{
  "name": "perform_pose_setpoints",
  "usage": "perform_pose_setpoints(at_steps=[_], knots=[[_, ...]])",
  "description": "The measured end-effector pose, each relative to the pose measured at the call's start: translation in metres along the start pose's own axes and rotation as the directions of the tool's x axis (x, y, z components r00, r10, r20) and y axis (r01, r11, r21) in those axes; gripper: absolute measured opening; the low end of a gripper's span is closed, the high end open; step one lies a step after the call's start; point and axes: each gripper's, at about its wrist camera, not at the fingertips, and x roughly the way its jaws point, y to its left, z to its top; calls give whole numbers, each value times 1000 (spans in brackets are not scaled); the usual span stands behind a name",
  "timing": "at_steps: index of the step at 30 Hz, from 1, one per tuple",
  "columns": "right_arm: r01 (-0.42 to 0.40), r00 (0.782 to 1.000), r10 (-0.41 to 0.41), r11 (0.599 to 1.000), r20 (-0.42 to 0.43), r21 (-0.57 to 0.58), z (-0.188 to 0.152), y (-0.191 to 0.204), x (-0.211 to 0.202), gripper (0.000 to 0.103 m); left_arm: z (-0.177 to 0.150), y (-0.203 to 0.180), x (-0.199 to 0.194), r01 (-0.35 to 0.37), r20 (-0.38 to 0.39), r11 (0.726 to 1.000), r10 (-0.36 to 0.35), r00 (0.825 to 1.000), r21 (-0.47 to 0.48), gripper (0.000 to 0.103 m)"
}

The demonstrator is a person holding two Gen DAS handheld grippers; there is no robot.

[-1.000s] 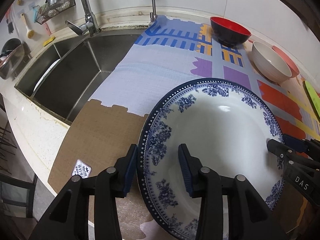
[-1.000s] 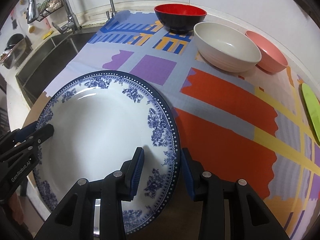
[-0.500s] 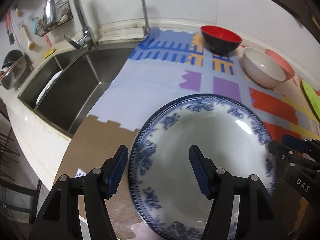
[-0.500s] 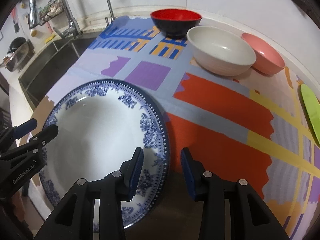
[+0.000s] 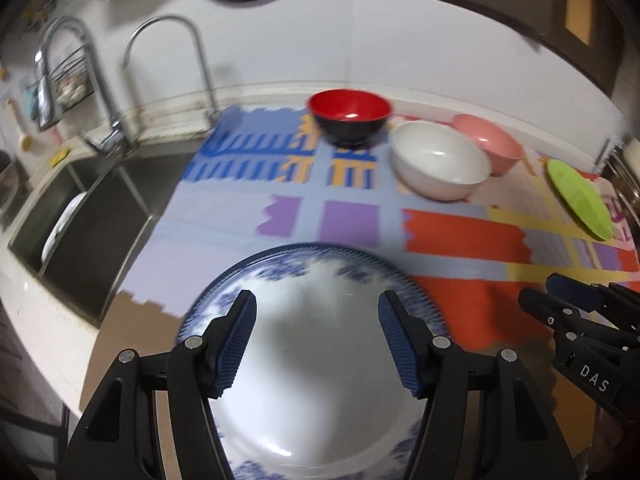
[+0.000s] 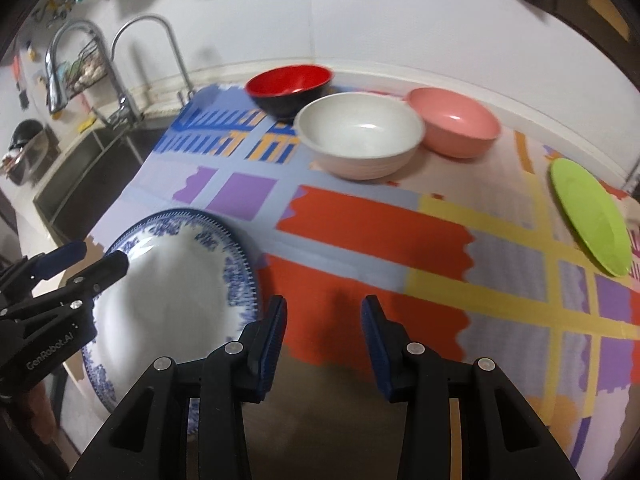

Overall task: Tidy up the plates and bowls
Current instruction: 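Open both grippers to release the stacked plate, then move both grippers to the lime-green plate beside the pot rack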

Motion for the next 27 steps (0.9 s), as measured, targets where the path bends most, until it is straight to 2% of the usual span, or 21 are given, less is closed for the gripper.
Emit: perform_pose_setpoints(at_steps=[12, 20, 27], knots=[[93, 993, -103, 985, 63, 148, -9, -73, -34, 40, 19, -80, -7, 112, 54, 986, -120, 991, 126, 63], [138, 983, -160, 967, 90, 213, -14, -123, -54, 40, 37, -132, -10, 158, 66, 972, -171, 983, 174, 63], [159, 973, -200, 942, 114, 297, -12, -165, -64, 40, 60, -181, -16, 187, 77, 948, -213, 974, 256, 63]])
